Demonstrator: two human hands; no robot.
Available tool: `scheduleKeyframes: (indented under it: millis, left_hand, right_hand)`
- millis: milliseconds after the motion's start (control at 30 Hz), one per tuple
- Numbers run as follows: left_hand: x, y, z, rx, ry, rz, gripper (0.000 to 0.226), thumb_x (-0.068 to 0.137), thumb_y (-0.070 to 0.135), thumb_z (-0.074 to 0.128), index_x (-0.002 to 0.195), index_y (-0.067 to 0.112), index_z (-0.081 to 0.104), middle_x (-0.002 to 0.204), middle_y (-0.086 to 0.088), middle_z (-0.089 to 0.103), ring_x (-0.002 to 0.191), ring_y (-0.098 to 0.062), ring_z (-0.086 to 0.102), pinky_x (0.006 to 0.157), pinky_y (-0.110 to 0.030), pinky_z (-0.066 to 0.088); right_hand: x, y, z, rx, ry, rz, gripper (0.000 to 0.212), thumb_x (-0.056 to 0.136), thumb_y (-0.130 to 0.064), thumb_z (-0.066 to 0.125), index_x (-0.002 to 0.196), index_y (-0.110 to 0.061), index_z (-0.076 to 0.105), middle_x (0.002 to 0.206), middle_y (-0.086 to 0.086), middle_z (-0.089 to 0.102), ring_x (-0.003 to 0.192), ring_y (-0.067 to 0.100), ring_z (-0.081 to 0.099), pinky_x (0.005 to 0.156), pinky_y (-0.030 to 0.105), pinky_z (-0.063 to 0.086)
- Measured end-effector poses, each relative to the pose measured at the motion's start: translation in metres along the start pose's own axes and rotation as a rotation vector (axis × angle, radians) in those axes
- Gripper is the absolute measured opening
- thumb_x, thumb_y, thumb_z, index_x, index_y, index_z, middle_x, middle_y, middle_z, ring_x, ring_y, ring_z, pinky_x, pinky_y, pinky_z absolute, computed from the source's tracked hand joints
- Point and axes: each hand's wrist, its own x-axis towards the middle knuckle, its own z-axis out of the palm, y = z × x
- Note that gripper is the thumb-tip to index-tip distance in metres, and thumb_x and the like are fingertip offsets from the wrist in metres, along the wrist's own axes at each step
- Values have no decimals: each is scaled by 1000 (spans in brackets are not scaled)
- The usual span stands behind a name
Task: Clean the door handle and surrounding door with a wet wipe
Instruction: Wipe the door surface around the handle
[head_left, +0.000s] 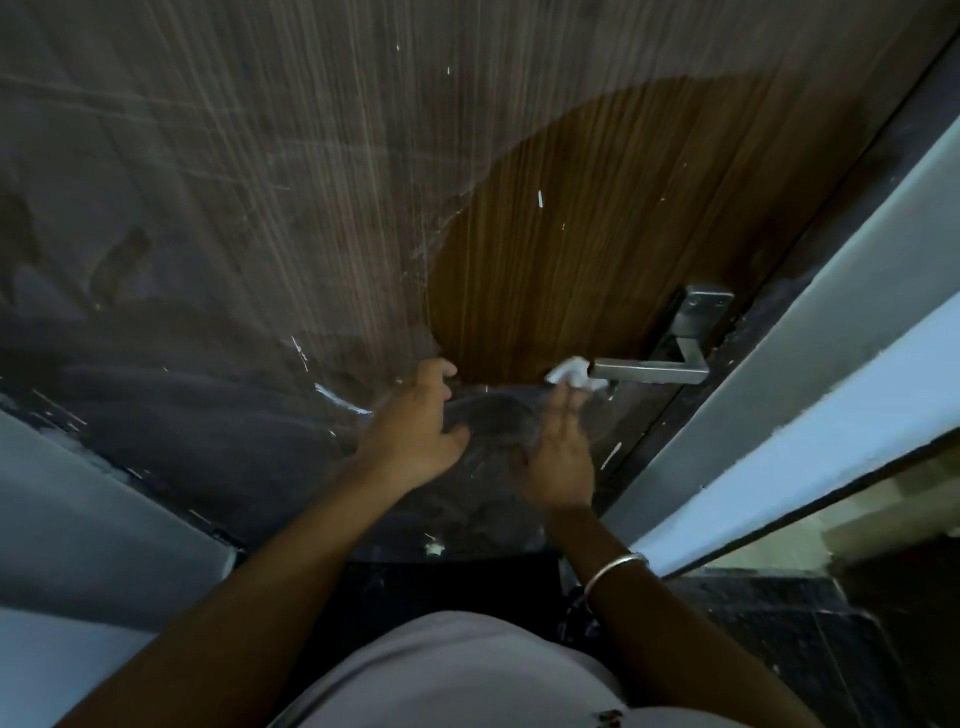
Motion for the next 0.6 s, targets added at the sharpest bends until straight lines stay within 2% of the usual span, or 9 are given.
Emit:
scheduleKeyframes:
  millis: [67,133,200,267,367,467,600]
  left_hand:
    - [2,4,3,11,2,8,63,78,17,67,132,17,34,120,-5,54,98,-22,57,79,-32,47]
    - [3,5,5,16,8,20,63,78,18,67,132,18,34,120,-5,54,96,-21,57,76,-29,44]
    - [5,6,6,8,6,34,63,79,18,67,132,18,33,118,-5,54,94,-19,56,75,-28,43]
    - [5,6,6,-4,-3,45,62,79,19,67,131,17,34,116,-5,54,96,-19,56,77,-29,44]
    - [5,6,6,-1,-14,55,63,78,18,68,131,16,34,116,-5,54,93,-17,56,76,-29,45]
    - [5,6,7,4,-20,50,63,78,17,68,131,17,34,116,-5,54,89,-15,54,74,-29,44]
    - [5,10,9,18,-29,54,64,78,18,69,131,17,33,117,-4,54,91,-15,54,76,-29,45]
  right_hand:
    - [0,-11,1,-94,-63,-159,102,83,-26,65,142,-22,-17,155,6,-17,121,32,46,79,36,50]
    - [2,-10,-2,-174,-110,-182,107,83,-31,64,140,-26,-25,151,-1,-29,119,31,45,74,36,49]
    - [3,-2,-10,-236,-74,-156,106,83,-35,63,140,-31,-26,155,-2,-22,112,31,49,69,35,46]
    - [4,14,-18,-201,-56,-35,101,85,-37,61,143,-32,-21,158,0,-9,119,34,46,78,39,48]
    - [4,29,-29,-12,-3,222,97,85,-39,61,148,-25,-11,158,3,-7,131,37,36,94,46,44]
    - [4,30,-33,102,25,253,95,84,-41,61,149,-23,-5,158,4,-5,134,36,34,100,48,42]
    - [5,24,-30,85,36,213,93,86,-38,60,149,-16,-5,158,8,-4,137,33,29,104,45,40]
